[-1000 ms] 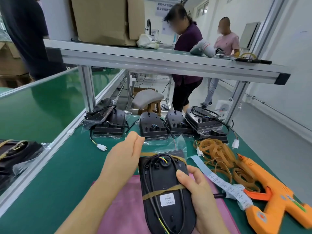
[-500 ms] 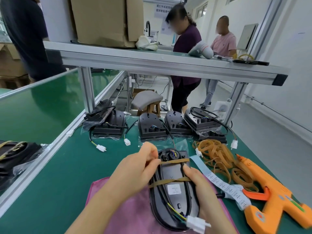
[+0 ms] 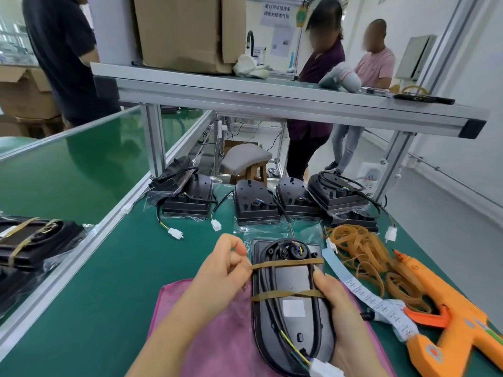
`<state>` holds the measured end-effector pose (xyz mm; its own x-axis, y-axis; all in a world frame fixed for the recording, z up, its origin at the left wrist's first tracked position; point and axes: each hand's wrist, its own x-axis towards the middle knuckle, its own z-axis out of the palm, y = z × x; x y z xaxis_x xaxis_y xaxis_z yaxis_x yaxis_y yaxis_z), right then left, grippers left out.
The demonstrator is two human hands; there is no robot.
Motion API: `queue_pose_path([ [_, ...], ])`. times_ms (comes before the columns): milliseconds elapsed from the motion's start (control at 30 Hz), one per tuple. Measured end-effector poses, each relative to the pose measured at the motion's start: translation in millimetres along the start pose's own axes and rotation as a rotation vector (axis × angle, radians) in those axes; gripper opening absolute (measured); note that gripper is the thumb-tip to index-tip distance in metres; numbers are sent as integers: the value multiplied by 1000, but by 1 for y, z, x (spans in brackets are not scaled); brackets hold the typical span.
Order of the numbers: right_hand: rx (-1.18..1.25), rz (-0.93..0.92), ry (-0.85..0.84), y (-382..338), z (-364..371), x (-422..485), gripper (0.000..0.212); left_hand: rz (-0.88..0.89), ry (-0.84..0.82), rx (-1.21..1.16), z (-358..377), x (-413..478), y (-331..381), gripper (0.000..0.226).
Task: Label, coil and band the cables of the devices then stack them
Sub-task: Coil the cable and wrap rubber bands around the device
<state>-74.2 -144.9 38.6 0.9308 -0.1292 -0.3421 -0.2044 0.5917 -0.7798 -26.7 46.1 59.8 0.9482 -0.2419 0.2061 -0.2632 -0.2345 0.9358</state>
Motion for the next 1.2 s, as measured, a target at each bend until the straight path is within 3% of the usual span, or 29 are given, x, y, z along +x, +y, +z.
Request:
queue_pose_path([
  [233,-76,-97,18,0,9,2,60,21,104,-102,4,-8,-6,33],
  [333,-164,-127,27,1,15,2,68,-45,251,-252,1,-10,-13,41],
  [400,-230,-148,30,1,16,2,73,-132,338,-408,-5,-9,-18,35],
  [467,-278,-161,35,3,16,2,71,-260,313,-476,-3,-10,-21,30],
  [567,-335,-172,31,6,18,2,54,-474,159,-643,17,-17,-23,53],
  [633,-327,-171,6,7,20,1,42,-526,47,-808,25,-23,-18,52],
  [733,-416,-164,-37,4,20,-5,45,-533,12,-903,26,-29,-17,46],
  [833,-612,-254,-18,-1,16,-7,68,-514,19,-923,26,-33,-17,47],
  [1000,-715,-422,-77,-3,14,-8,47,-492,80,-882,27,-37,-14,42],
  [1200,-749,-428,-39,-3,7,-3,44,-496,26,-873,26,-37,-13,39],
])
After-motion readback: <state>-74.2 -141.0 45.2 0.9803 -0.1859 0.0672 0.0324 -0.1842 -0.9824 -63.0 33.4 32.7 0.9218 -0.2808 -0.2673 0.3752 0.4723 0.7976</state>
